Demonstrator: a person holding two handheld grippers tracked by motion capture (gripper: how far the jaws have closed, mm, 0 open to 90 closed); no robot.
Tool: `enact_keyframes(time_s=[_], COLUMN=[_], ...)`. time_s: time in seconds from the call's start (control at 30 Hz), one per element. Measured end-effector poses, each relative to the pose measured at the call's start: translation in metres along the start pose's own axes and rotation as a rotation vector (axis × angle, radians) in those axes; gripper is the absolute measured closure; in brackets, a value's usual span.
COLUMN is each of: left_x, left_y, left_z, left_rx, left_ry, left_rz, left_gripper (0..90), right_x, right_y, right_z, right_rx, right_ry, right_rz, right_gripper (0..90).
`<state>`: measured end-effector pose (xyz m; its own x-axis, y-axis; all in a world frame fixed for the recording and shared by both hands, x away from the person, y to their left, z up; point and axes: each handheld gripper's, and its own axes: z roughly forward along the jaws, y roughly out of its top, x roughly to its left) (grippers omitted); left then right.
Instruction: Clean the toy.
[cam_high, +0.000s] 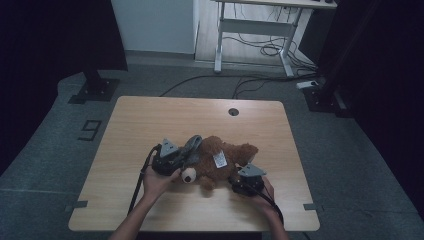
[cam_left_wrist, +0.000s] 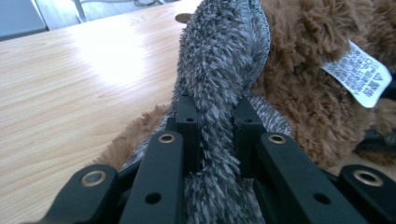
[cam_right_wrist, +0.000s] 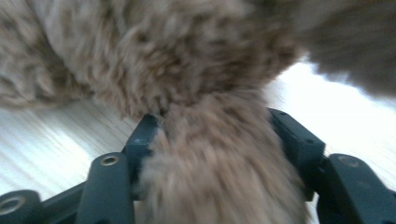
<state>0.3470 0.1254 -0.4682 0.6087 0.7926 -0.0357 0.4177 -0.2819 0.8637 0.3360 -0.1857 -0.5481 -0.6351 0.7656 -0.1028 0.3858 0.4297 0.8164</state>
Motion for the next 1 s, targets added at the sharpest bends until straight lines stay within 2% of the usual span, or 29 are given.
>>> enact_keyframes(time_s=[0.17, 0.3, 0.4, 0.5, 0.63, 0.67, 0.73, 0.77, 0.83, 0.9, 1.0], left_x=[-0.008, -0.012, -0.015, -0.017, -0.019, -0.020, -0.021, -0.022, -0.022, -0.022, -0.022], left_y=[-0.011, -0.019, -0.024, -0.026, -0.029, -0.030, -0.032, -0.032, -0.032, -0.032, -0.033], left_z=[-0.009, -0.015, -0.018, -0.019, -0.022, -0.023, -0.024, -0.024, -0.026, -0.027, -0.028], left_rx=[-0.035, -0.058, -0.068, -0.074, -0.084, -0.089, -0.097, -0.097, -0.096, -0.099, -0.100], left_ry=[-0.034, -0.056, -0.065, -0.068, -0.071, -0.068, -0.063, -0.063, -0.069, -0.077, -0.085], left_rz=[-0.002, -0.013, -0.013, -0.012, -0.017, -0.021, -0.026, -0.028, -0.028, -0.035, -0.045], left_gripper=[77.2, 77.3, 77.3, 77.3, 77.3, 77.2, 77.1, 77.1, 77.0, 77.0, 77.0], right_x=[-0.014, -0.022, -0.031, -0.036, -0.033, -0.032, -0.029, -0.027, -0.024, -0.022, -0.024], right_y=[-0.001, -0.001, 0.000, 0.005, 0.020, 0.023, 0.027, 0.027, 0.023, 0.020, 0.017], right_z=[-0.028, -0.044, -0.063, -0.083, -0.092, -0.090, -0.079, -0.073, -0.061, -0.054, -0.053], right_rx=[-0.061, -0.087, -0.158, -0.234, -0.285, -0.282, -0.236, -0.214, -0.168, -0.148, -0.141], right_ry=[0.014, 0.030, 0.059, 0.096, 0.124, 0.132, 0.123, 0.117, 0.143, 0.142, 0.150], right_rz=[0.039, 0.068, 0.131, 0.174, 0.180, 0.179, 0.173, 0.154, 0.148, 0.152, 0.174], right_gripper=[35.2, 29.2, 22.2, 18.6, 18.0, 20.2, 29.5, 32.5, 39.2, 41.8, 42.1])
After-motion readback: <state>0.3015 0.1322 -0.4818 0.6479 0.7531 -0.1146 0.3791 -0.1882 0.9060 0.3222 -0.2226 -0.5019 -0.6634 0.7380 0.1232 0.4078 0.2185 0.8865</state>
